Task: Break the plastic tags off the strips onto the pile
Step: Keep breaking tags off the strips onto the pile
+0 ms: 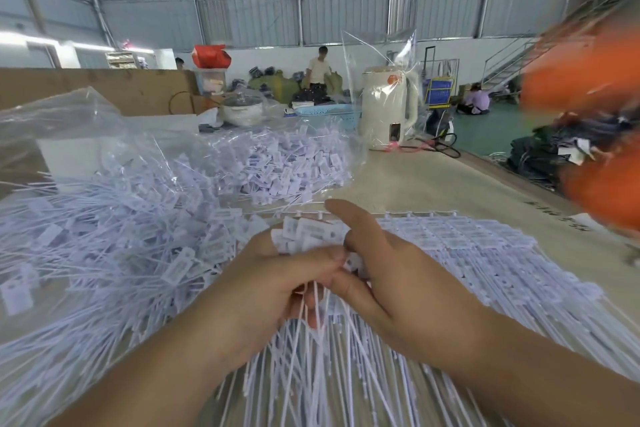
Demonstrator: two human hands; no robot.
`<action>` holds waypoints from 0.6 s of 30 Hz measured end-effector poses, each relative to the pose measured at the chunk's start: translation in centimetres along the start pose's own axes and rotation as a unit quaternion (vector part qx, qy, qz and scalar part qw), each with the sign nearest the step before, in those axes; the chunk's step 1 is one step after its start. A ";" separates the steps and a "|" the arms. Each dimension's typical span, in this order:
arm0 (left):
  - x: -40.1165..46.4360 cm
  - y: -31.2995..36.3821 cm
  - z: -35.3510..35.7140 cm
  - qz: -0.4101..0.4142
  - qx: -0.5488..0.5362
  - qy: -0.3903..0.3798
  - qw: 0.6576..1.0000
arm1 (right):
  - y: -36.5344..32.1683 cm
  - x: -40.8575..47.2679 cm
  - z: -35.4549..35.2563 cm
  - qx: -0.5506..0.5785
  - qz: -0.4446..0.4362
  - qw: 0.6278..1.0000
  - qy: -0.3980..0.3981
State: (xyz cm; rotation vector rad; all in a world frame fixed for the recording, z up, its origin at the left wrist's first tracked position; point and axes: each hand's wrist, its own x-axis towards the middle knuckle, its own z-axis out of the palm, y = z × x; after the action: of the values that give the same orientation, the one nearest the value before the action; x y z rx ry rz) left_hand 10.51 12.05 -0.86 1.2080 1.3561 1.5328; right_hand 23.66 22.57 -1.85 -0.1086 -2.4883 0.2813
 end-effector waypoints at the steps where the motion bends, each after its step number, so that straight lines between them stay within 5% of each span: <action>1: 0.0 0.1 0.0 -0.014 0.000 0.004 1.000 | 0.0 -0.1 0.1 -0.001 0.001 1.000 -0.006; 9: 0.3 0.3 -1.3 0.011 -0.021 0.069 0.997 | 0.8 0.1 -1.5 -0.047 0.024 0.998 0.042; 18: 0.2 -0.1 -2.3 0.030 0.117 0.086 0.989 | 1.2 0.1 -2.0 0.019 0.007 0.998 -0.067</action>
State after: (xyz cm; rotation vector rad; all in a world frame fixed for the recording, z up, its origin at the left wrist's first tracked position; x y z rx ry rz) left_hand 8.25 11.60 -0.92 1.2911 1.6647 1.5842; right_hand 24.81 24.14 -0.54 -0.0945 -2.6135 0.3525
